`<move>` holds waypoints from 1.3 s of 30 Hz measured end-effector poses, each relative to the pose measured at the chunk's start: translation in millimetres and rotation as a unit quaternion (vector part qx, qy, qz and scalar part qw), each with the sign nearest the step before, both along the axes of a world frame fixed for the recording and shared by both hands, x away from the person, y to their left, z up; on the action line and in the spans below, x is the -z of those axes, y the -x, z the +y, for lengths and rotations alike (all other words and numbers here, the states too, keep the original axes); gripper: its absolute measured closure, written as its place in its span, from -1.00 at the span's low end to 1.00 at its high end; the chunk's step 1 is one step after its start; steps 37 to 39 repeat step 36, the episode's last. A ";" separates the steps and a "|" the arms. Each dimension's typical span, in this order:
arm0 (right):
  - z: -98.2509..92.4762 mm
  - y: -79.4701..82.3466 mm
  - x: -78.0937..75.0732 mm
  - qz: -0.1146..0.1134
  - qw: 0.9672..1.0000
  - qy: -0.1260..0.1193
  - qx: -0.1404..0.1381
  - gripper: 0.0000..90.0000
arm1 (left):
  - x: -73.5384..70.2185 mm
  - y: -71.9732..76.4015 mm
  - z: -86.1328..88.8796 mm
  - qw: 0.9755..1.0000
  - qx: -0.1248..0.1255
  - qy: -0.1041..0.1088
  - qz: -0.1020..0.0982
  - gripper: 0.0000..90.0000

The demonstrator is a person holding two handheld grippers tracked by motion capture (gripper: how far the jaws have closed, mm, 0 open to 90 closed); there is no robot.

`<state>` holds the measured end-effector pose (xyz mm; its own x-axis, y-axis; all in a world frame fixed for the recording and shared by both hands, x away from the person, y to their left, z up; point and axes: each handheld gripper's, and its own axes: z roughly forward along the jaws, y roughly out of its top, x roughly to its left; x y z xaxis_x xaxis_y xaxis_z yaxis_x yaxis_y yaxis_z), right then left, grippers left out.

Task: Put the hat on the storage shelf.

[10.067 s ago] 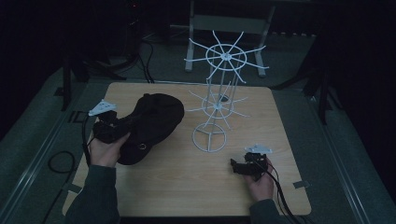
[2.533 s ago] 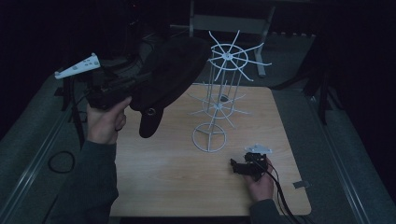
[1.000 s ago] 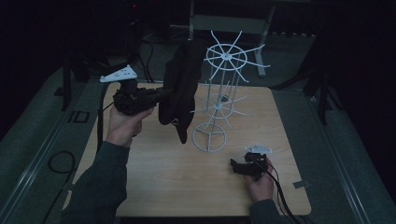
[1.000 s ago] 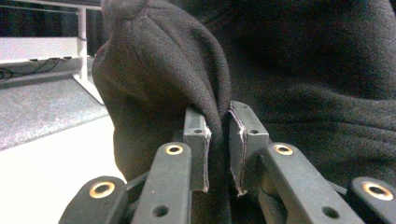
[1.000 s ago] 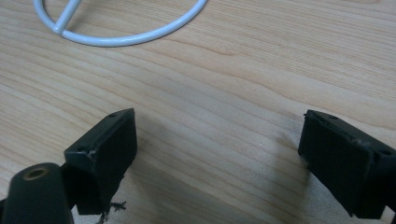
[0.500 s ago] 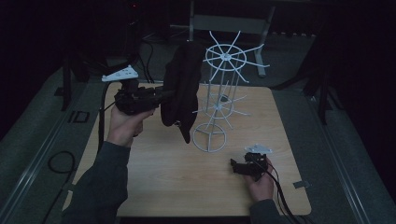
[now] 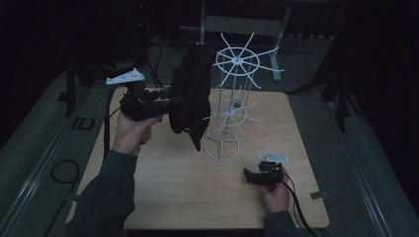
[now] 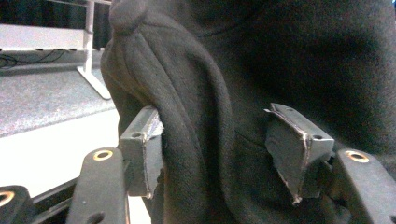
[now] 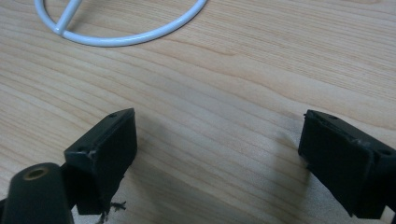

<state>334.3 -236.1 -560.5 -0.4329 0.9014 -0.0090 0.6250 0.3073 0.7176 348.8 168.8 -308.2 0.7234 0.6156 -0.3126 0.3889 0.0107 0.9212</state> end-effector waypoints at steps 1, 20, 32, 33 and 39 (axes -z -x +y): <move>0.0 0.0 0.0 0.000 1.000 0.000 0.000 -0.75 | -0.2 -0.1 0.4 1.000 -0.002 0.000 0.000 -0.17; 0.1 0.1 0.0 0.001 1.000 -0.001 0.000 -0.75 | -2.8 2.3 16.9 0.999 -0.044 0.018 -0.011 -0.37; 0.2 0.2 0.0 0.000 1.000 -0.001 0.001 -0.75 | -0.5 3.1 33.4 0.998 -0.063 0.019 -0.008 -0.37; 0.3 0.2 0.0 0.001 1.000 -0.001 0.001 -0.75 | -0.4 3.3 34.4 0.998 -0.064 0.018 -0.008 -0.37; 0.2 0.2 0.0 0.001 1.000 -0.001 0.001 -0.75 | -0.4 4.0 36.9 0.997 -0.072 0.011 -0.009 -0.37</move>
